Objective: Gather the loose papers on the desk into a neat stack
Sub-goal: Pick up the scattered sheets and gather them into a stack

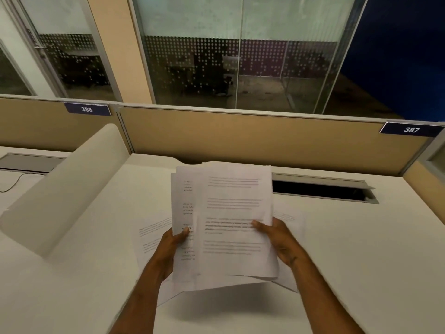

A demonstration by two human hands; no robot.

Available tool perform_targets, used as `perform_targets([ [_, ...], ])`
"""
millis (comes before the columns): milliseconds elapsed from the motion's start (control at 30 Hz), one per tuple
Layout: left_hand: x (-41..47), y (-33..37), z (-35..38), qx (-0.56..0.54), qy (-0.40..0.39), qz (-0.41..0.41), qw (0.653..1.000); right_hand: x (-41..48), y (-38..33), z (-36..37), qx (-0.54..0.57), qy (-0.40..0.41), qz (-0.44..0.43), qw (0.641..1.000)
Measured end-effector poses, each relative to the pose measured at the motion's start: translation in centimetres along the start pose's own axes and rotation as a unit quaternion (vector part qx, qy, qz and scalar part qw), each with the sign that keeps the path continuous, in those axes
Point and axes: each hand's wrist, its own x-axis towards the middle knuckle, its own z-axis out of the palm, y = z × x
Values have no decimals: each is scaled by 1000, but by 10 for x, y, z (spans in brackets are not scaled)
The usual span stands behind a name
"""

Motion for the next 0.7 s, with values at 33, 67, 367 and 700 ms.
perform_targets([
  [33,-1,-1,-1,-11,-2,-1,1000,2,5,11,-11,-7,2,1000],
  [67,-2,-1,-1,-23,-1,0,1000,5,11,21,-28,-7,3,1000],
  [367,-3,-11,-12,71,35,36,996,20,32,47,-81,149,6,985],
  [700,3,-10,-40,40,82,21,996,35,92,-54,-395,351,230,817],
])
